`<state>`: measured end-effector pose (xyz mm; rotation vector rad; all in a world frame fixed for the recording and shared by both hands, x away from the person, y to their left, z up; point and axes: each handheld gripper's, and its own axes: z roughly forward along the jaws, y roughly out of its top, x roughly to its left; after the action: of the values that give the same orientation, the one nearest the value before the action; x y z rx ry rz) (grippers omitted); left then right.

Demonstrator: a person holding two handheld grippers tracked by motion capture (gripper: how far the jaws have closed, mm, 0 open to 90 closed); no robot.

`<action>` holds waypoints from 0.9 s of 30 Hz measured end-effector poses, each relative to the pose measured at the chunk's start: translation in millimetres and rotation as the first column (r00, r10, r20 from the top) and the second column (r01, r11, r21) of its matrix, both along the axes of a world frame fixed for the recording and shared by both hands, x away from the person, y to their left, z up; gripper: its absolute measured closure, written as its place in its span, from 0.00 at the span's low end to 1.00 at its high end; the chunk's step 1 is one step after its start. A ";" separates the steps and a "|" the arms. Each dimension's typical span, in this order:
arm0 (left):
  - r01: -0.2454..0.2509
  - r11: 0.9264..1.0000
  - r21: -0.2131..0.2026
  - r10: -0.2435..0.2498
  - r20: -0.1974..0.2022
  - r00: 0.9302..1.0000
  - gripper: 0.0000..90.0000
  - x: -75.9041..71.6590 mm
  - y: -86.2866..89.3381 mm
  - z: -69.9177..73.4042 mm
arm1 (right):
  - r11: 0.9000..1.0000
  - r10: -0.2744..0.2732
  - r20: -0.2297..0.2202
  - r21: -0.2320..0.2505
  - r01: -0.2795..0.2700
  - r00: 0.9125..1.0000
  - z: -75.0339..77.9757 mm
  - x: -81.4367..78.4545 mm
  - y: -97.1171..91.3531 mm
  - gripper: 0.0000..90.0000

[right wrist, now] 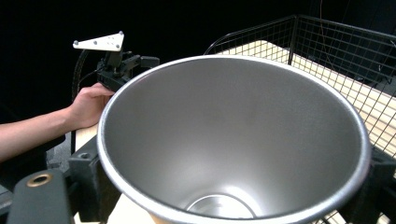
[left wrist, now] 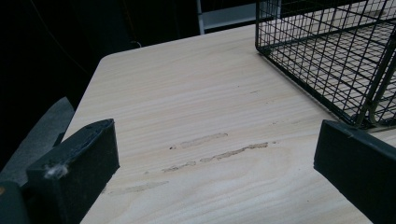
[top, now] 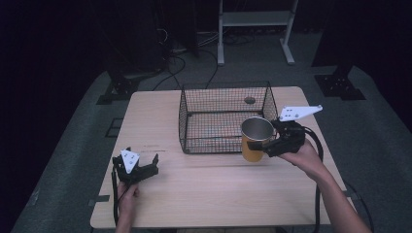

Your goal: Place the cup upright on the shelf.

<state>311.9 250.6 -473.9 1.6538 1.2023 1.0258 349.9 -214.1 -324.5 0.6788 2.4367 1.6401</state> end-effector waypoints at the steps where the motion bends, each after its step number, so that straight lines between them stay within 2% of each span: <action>1: 0.000 1.000 0.000 0.000 0.000 1.000 0.00 0.0 0.0 0.0 | 1.000 0.004 0.002 -0.003 -0.004 1.000 1.4 2.0 0.9 0.14; 8: 0.000 1.000 -0.003 0.000 0.001 1.000 0.00 0.1 0.2 0.0 | 1.000 0.017 -0.021 -0.011 -0.017 1.000 7.8 19.0 10.3 0.13; 17: 0.000 1.000 -0.004 0.000 0.002 1.000 0.00 0.1 0.4 0.1 | 0.999 0.025 -0.045 -0.036 -0.027 0.999 7.9 40.8 25.5 0.13; 27: 0.000 1.000 -0.008 0.000 -0.001 1.000 0.00 0.1 1.1 0.3 | 1.000 0.014 -0.041 -0.022 -0.015 0.999 10.5 61.6 35.3 0.13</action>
<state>312.1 251.7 -473.6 1.6487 1.2051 1.0190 411.5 -178.8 -314.0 0.7004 2.4899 1.6174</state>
